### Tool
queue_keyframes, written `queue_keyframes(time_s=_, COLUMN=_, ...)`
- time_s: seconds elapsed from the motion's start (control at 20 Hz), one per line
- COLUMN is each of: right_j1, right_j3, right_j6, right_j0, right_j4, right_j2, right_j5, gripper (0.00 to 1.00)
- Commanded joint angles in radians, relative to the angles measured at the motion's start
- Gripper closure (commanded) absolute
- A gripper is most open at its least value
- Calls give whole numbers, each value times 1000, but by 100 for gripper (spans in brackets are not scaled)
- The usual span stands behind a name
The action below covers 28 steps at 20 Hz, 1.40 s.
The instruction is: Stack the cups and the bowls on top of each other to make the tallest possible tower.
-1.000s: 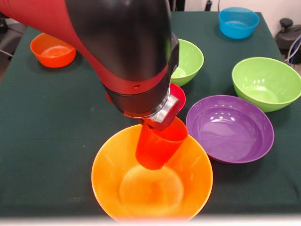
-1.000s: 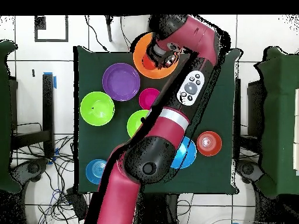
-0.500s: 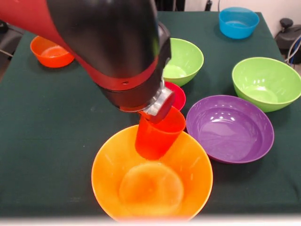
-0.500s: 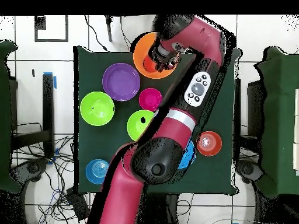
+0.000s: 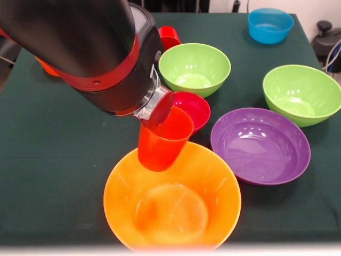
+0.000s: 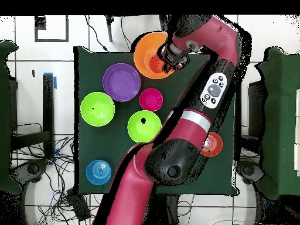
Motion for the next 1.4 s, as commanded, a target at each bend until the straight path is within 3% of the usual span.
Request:
queue_keyframes(time_s=0.05, right_j1=-5, right_j3=4, right_j6=-23, right_j0=27, right_j4=-78, right_j2=96, right_j5=21, gripper=100)
queue_keyframes(time_s=0.25, right_j1=23, right_j3=-20, right_j6=-1, right_j0=12, right_j4=-41, right_j2=88, right_j5=44, gripper=100)
queue_keyframes(time_s=0.5, right_j1=-11, right_j3=38, right_j6=-53, right_j0=49, right_j4=-135, right_j2=116, right_j5=-121, gripper=100)
queue_keyframes(time_s=0.8, right_j1=27, right_j3=-41, right_j6=-31, right_j0=14, right_j4=-106, right_j2=61, right_j5=-155, gripper=100)
queue_keyframes(time_s=1.4, right_j1=96, right_j3=-169, right_j6=-14, right_j0=-81, right_j4=110, right_j2=-171, right_j5=-116, gripper=100)
